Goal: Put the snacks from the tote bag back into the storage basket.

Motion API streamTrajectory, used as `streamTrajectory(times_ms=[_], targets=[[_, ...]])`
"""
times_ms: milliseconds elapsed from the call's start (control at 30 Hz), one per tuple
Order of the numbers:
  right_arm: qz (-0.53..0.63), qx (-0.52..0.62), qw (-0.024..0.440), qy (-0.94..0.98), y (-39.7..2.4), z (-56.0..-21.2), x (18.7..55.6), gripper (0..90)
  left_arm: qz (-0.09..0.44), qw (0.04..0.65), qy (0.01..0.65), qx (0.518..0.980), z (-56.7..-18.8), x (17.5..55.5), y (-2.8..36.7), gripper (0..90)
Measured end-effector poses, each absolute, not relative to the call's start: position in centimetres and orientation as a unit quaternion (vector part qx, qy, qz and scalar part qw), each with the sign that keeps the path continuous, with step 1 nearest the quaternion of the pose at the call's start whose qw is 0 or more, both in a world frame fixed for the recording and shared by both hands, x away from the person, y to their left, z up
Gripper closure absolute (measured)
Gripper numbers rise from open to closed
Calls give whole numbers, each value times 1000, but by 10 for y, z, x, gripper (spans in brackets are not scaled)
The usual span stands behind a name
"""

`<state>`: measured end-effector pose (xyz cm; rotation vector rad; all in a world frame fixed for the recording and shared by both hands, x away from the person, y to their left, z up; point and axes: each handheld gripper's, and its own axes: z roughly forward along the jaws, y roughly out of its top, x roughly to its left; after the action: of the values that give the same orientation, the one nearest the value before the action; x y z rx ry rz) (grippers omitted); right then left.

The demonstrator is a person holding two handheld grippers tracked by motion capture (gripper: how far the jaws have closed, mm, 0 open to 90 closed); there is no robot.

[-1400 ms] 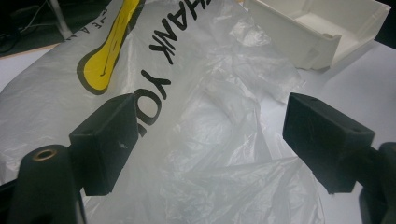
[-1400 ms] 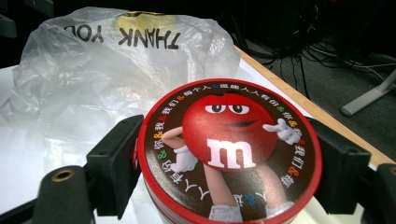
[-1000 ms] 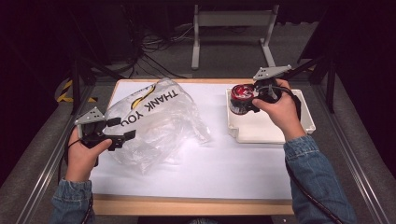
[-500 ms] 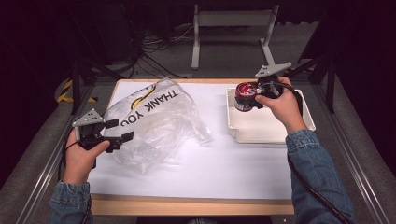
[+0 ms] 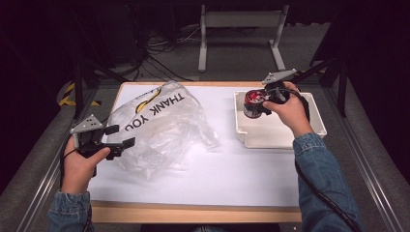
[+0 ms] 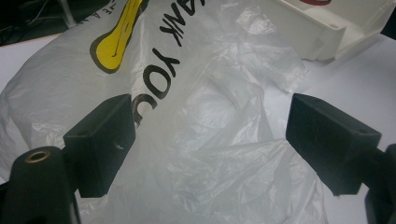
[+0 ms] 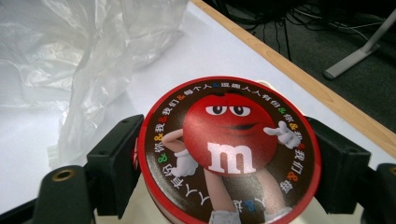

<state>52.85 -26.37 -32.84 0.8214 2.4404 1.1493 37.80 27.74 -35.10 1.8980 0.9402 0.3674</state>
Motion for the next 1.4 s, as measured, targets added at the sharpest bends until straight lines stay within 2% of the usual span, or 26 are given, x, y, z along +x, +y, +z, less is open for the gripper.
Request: streamTrajectory(times_ms=[767,1400], targets=[[375,289,142,869,-259,-366,539,219,154,471,393,775,-352,373,285,169],[361,281,131,879,-254,-383,545,219,158,468,403,771,-353,367,291,169]])
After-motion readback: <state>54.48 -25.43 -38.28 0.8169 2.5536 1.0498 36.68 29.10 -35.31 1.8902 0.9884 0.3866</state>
